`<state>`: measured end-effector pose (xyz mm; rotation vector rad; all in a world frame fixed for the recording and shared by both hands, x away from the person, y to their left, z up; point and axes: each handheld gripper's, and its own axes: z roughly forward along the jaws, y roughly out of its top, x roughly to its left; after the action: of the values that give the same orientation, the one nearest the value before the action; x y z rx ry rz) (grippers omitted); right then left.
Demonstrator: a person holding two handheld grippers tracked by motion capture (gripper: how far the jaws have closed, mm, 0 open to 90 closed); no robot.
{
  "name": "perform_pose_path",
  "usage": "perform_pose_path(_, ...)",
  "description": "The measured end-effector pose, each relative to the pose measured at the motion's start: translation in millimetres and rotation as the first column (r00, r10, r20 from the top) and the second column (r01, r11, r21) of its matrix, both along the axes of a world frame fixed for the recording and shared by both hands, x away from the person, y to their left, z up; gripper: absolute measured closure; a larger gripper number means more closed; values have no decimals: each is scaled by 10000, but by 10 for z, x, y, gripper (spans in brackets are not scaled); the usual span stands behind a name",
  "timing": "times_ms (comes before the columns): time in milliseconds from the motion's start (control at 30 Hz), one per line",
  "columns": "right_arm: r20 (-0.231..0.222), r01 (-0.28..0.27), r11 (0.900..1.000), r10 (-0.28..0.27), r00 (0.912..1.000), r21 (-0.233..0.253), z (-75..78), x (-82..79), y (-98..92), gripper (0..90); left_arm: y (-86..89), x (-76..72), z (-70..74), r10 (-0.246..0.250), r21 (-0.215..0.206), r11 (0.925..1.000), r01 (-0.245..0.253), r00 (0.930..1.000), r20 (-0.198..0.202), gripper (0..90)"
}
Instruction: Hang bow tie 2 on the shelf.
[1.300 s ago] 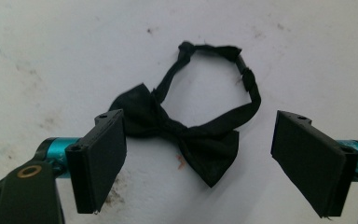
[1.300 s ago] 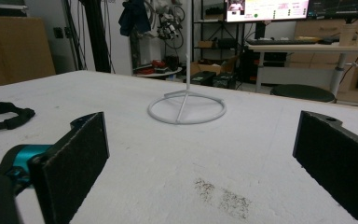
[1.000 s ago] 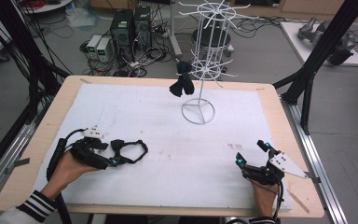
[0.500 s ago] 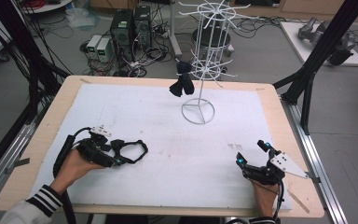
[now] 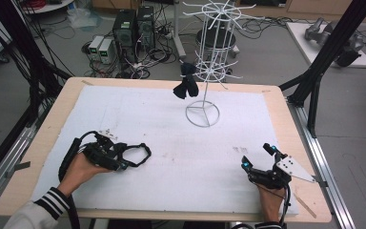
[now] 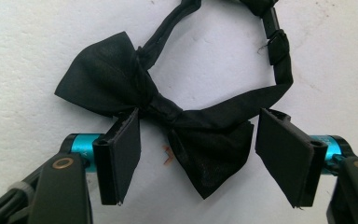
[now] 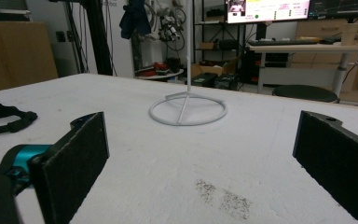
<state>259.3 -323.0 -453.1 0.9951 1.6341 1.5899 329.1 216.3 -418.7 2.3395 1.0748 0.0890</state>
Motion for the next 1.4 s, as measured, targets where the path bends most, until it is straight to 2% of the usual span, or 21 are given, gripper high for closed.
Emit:
perform_pose_path(133, 23, 15, 10000, -15, 10000, -8, 0, 0, 2, 27, 11, -2, -13, 29, 3, 10000, -29, 10000, -79, 346)
perform_pose_path(333, 88, 12, 10000, -12, 10000, -59, -1, 4, 1, 27, 21, 5, -7, 51, 202, 9998, -51, 10000, 0, 445)
perform_pose_path(533, 52, 36, 10000, -36, 10000, -47, -1, 2, 2, 26, 25, 9, -2, 98, 485, 9988, -109, 9997, 236, 555)
perform_pose_path(867, 25, 26, 10000, -26, 10000, -62, 0, -1, 4, 27, 23, 12, 12, -39, 517, 9987, 18, 9992, 401, 821)
perform_pose_path(1033, 46, 24, 10000, -24, 10000, -72, 0, 0, 3, 26, 16, -4, 22, -172, 606, 9981, 135, 9980, 613, 833)
perform_pose_path(1133, 38, 22, 10000, -22, 10000, -63, 0, 0, 2, 27, 24, -6, 39, -206, 430, 9989, 168, 9958, 894, 834)
perform_pose_path(1167, 40, 17, 10000, -17, 10000, -64, 0, 0, 2, 27, 26, -4, 45, -214, 301, 9994, 189, 9961, 861, 834)
perform_pose_path(1400, 37, 31, 10000, -31, 10000, -67, 1, -2, 7, 26, 47, -13, 114, -513, -109, 9985, 531, 9905, 1277, 832)
